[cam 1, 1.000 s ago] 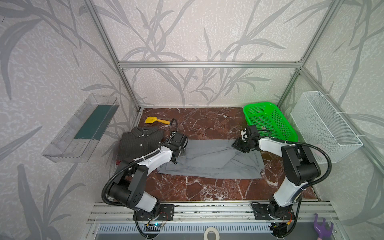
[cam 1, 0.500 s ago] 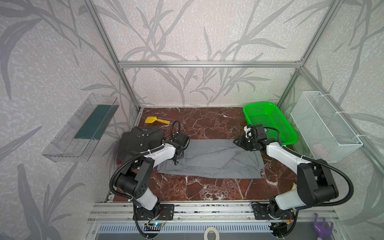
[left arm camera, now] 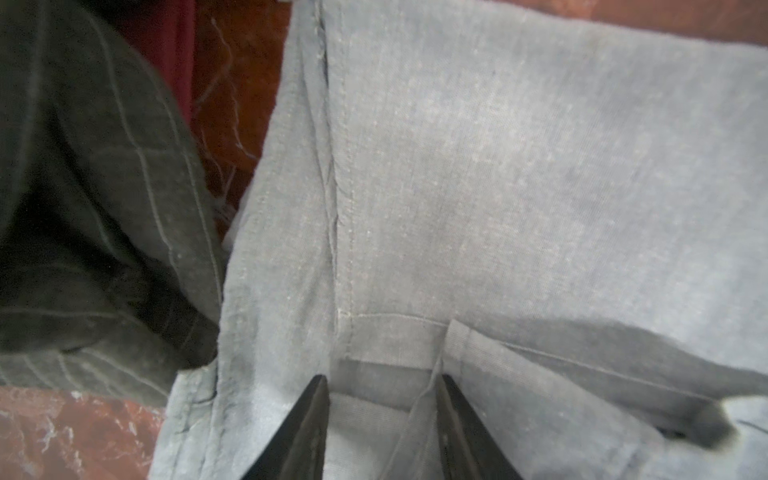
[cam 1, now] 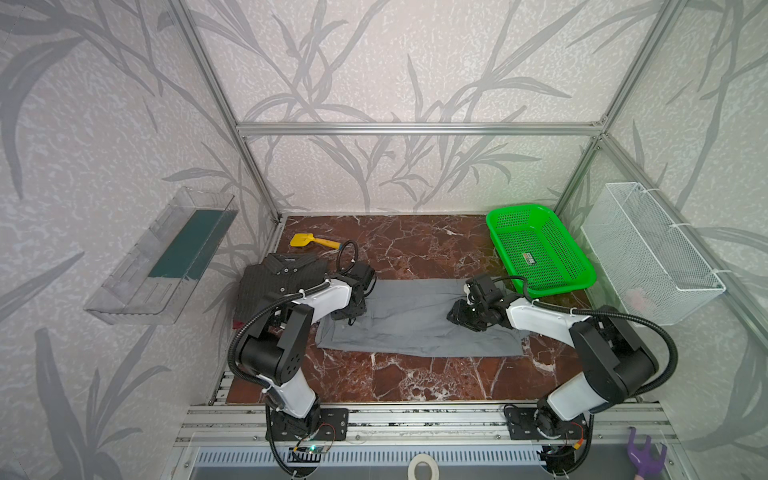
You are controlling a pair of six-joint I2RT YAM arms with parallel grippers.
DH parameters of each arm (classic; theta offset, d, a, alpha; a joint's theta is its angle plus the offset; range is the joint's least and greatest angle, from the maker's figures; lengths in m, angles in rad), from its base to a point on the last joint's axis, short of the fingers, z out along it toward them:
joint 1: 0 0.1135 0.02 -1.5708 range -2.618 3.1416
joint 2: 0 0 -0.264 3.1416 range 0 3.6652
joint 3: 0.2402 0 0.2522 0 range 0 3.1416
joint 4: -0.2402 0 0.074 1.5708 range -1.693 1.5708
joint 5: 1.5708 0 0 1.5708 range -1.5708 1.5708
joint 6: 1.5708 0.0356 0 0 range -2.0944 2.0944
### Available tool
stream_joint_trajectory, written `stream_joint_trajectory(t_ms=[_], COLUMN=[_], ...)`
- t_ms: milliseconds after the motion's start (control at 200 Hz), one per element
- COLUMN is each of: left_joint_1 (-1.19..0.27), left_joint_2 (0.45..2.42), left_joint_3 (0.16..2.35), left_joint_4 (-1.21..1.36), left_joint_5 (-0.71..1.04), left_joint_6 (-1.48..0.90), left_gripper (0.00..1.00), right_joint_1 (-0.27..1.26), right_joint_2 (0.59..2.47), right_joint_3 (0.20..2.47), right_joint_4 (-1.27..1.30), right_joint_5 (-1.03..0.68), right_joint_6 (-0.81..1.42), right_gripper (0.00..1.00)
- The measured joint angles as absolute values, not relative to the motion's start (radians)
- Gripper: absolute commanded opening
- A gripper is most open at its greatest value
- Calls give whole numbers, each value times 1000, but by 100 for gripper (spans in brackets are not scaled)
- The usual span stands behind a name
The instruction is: Fold and stack the long sleeve shirts
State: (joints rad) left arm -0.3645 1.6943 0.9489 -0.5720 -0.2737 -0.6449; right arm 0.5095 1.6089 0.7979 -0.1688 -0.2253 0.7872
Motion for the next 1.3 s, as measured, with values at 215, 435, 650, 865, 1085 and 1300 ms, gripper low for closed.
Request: stream_joint_trajectory(t_ms=[215,435,650,865,1085,1300], left_joint_1=[-356,-384,-554,-714,-921,-984], left_joint_2=[1712,1631,1471,1368,1356,1319], left_joint_3=[982,899,756,690,688,735], left_joint_4=[-648,-664,-721,-747,-698,-704], left_joint_5=[-180,-47,29,59,26,-55], left_joint_6=[-759,-904,-1074,-1243,-1443,-1541], left_gripper=[50,49,49,47,47,50], right_joint_1=[507,500,474,466,466,467], right_joint_2=[1742,1862,1985,2115,2233,2284], right_joint_3=[966,1136,1315,1523,1720,1856], right_joint_4=[-241,-331,-388,-472,-548,-612], right_joint_5=[-152,-109,-123,-164,-204,-262], right_joint_6=[777,725,640,530,431,348], right_gripper=[51,51,51,51,51,51])
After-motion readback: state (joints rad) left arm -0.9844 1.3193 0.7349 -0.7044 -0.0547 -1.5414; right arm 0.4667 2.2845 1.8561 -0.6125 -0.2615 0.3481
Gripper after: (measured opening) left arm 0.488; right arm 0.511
